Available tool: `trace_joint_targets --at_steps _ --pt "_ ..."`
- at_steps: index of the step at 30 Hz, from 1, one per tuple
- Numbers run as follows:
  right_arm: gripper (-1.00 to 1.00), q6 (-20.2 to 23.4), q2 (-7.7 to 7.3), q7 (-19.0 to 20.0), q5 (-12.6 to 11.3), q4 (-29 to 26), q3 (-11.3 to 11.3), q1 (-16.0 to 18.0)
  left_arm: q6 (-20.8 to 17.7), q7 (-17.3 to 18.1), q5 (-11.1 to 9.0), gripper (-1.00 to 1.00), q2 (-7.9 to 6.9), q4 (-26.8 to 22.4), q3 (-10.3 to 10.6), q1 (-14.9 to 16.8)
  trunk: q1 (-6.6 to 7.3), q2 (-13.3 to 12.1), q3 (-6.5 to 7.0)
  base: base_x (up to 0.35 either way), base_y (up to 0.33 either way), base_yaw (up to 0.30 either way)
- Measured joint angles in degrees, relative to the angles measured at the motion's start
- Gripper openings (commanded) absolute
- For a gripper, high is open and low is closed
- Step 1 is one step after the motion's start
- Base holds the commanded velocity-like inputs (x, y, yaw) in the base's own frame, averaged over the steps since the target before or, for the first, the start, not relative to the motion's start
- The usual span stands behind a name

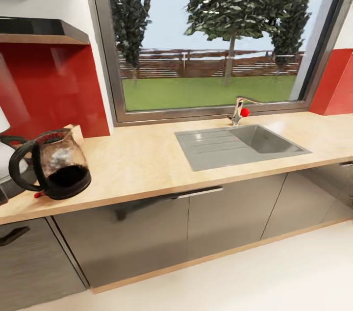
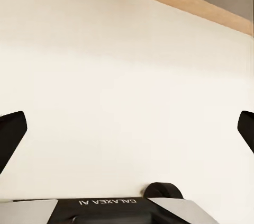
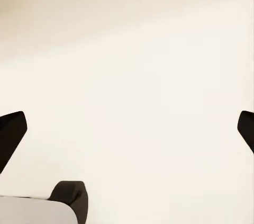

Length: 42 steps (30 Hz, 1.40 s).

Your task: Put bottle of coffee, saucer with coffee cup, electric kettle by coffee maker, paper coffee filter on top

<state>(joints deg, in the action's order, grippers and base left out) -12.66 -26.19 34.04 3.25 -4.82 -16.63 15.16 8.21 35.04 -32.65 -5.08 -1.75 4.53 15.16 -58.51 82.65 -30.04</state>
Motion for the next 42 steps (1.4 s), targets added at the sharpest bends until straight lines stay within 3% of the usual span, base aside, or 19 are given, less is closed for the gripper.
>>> trace_joint_targets --at_steps 17,30,42 --pt "1.00 0.1 0.00 0.3 0.0 0.0 0.0 0.0 0.0 0.0 0.0 1.00 0.09 0.0 0.0 0.0 0.01 0.0 0.23 0.052 -0.316 -0.142" --pt "1.00 0.0 0.00 0.3 0.1 0.0 0.1 0.0 0.0 0.0 0.0 1.00 0.09 0.0 0.0 0.0 0.02 0.0 0.26 0.222 -0.272 -0.030" --pt "1.00 0.0 0.01 0.3 0.2 0.0 0.1 0.0 0.0 0.0 0.0 1.00 0.09 0.0 0.0 0.0 0.02 0.0 0.32 0.244 -0.256 -0.227"
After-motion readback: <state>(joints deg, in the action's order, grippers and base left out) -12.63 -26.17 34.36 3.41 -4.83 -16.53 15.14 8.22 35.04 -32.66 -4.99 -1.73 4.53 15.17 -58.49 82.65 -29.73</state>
